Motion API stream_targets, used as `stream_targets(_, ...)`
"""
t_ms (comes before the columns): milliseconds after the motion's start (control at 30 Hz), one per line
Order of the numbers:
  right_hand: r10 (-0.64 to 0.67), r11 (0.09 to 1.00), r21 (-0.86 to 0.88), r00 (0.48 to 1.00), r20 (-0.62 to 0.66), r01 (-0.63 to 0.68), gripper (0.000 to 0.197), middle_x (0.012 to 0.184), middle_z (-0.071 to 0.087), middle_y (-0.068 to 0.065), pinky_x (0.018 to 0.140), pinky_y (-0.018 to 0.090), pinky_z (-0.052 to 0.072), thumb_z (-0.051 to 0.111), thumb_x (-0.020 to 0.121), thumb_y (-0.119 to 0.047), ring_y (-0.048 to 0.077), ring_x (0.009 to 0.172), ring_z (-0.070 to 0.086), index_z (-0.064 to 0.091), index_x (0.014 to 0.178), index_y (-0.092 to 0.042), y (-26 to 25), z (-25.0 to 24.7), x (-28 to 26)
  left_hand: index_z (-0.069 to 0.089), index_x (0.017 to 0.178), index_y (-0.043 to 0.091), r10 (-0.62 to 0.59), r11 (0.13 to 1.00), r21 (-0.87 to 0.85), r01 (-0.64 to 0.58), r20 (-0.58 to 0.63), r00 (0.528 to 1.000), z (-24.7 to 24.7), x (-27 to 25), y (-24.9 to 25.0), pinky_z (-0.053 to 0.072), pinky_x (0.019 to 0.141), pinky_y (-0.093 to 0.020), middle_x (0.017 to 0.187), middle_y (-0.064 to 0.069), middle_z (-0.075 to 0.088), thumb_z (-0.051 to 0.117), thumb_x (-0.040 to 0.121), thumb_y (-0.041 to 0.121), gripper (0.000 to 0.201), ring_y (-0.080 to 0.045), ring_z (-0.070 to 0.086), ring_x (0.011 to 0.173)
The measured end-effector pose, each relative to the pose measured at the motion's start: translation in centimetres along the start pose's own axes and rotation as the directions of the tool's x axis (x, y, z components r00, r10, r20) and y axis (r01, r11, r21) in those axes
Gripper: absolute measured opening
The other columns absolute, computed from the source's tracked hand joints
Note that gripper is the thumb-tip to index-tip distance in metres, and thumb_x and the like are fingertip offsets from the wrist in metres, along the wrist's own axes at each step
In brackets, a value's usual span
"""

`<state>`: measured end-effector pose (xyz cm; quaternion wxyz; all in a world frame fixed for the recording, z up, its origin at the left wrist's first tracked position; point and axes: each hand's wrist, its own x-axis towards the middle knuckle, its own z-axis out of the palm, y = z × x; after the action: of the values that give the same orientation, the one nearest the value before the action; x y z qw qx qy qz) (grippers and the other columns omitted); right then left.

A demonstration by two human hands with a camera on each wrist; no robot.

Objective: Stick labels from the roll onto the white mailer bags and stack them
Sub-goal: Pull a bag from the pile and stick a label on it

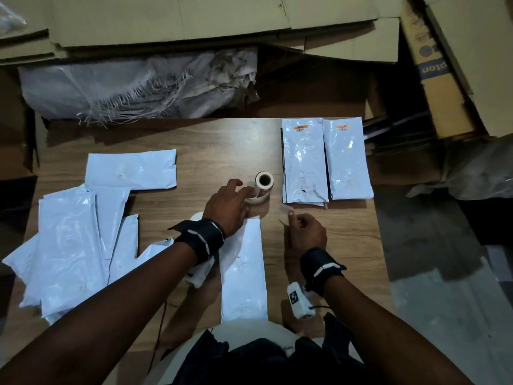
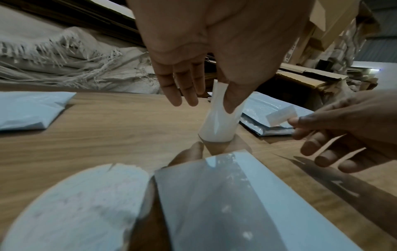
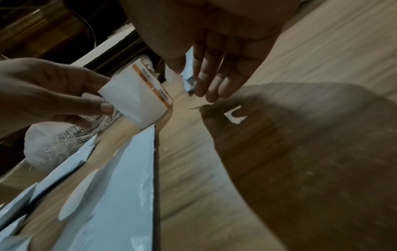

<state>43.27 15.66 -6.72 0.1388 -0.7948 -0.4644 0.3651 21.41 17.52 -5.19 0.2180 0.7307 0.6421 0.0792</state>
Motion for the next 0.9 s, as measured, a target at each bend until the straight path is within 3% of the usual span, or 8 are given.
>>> stream_targets(100, -0.027, 0.999, 0.027, 0.999, 0.046, 0.026, 0.042, 0.076, 0.069, -0.008, 0.067, 0.026, 0.046, 0.054, 0.086, -0.066, 0.016, 0.075, 0.064, 0.066, 0.079, -0.026, 0.9, -0.4, -1.0, 0.05, 0.134, 0.02, 0.005, 0.997, -0.079, -0.014, -0.12, 0.993, -0.2, -1.9, 0.0, 0.052, 0.078, -0.04, 0.13, -0.009, 0.05, 0.065, 0.085, 0.023, 0.05, -0.03, 0.061, 0.099)
stream_targets(200, -0.203, 0.978, -0.038, 0.974, 0.096, 0.207, 0.038, 0.069, 0.069, -0.004, 0.065, 0.032, 0.05, 0.051, 0.09, -0.058, 0.02, 0.071, 0.066, 0.066, 0.077, -0.025, 0.9, -1.1, -2.1, 0.063, 0.106, 0.025, -0.047, 0.975, -0.224, 0.003, -0.188, 0.981, -1.1, -3.8, 1.2, 0.049, 0.07, -0.031, 0.1, 0.003, 0.063, 0.059, 0.094, 0.038, 0.018, -0.015, 0.062, 0.082)
stream_targets(267, -0.396, 0.887, -0.197, 0.907, 0.141, 0.418, 0.049, 0.079, 0.069, 0.003, 0.063, 0.031, 0.04, 0.039, 0.088, -0.06, 0.026, 0.077, 0.062, 0.068, 0.083, -0.02, 0.6, -1.4, -2.9, 0.067, 0.083, 0.027, -0.078, 0.93, -0.359, 0.076, 0.011, 0.997, -1.8, -4.7, 1.9, 0.049, 0.067, -0.031, 0.08, 0.007, 0.068, 0.051, 0.097, 0.049, 0.031, -0.012, 0.064, 0.071)
stream_targets(367, -0.569, 0.734, -0.307, 0.795, 0.209, 0.606, 0.067, 0.079, 0.066, 0.004, 0.06, 0.03, 0.031, 0.021, 0.082, -0.065, 0.027, 0.077, 0.059, 0.068, 0.083, -0.017, 0.1, -1.4, -4.0, 0.07, 0.078, 0.012, -0.072, 0.713, -0.62, 0.327, 0.4, 0.914, -2.5, -5.8, 2.8, 0.046, 0.057, -0.02, 0.073, -0.004, 0.072, 0.045, 0.097, 0.054, 0.053, -0.016, 0.067, 0.064)
stream_targets(433, -0.592, 0.669, -0.361, 0.759, 0.269, 0.65, 0.072, 0.081, 0.065, 0.003, 0.061, 0.029, 0.026, 0.015, 0.081, -0.067, 0.025, 0.079, 0.058, 0.067, 0.083, -0.018, -0.3, -1.3, -4.4, 0.07, 0.085, 0.003, -0.065, 0.645, -0.656, 0.392, 0.464, 0.884, -2.6, -6.7, 2.8, 0.042, 0.055, -0.019, 0.077, -0.005, 0.073, 0.047, 0.096, 0.054, 0.056, -0.015, 0.067, 0.064)
stream_targets(533, -0.595, 0.618, -0.41, 0.74, 0.316, 0.671, 0.078, 0.085, 0.065, 0.003, 0.061, 0.03, 0.024, 0.008, 0.078, -0.069, 0.025, 0.083, 0.057, 0.067, 0.086, -0.019, -0.3, -1.0, -4.8, 0.07, 0.086, 0.012, -0.028, 0.642, -0.685, 0.344, 0.428, 0.904, -2.5, -7.8, 2.2, 0.042, 0.056, -0.025, 0.077, 0.0, 0.074, 0.061, 0.094, 0.041, 0.032, -0.011, 0.066, 0.065)
stream_targets(733, -0.589, 0.572, -0.463, 0.732, 0.342, 0.677, 0.072, 0.081, 0.065, 0.001, 0.057, 0.03, 0.025, 0.016, 0.081, -0.074, 0.024, 0.079, 0.059, 0.066, 0.082, -0.022, 0.0, -0.1, -5.0, 0.072, 0.094, 0.007, -0.029, 0.586, -0.752, 0.302, 0.352, 0.935, -2.4, -9.3, 1.6, 0.047, 0.056, -0.014, 0.077, -0.003, 0.073, 0.07, 0.09, 0.02, 0.014, -0.007, 0.066, 0.065)
stream_targets(900, -0.642, 0.626, -0.32, 0.703, 0.307, 0.711, 0.033, 0.086, 0.068, -0.004, 0.063, 0.03, 0.042, 0.054, 0.092, -0.052, 0.018, 0.08, 0.061, 0.07, 0.092, -0.023, 0.9, 0.3, -4.8, 0.074, 0.093, 0.011, -0.064, 0.631, -0.725, 0.278, 0.308, 0.949, -1.3, -10.2, -0.1, 0.058, 0.076, -0.032, 0.084, -0.001, 0.076, 0.07, 0.089, 0.024, 0.014, -0.02, 0.071, 0.078)
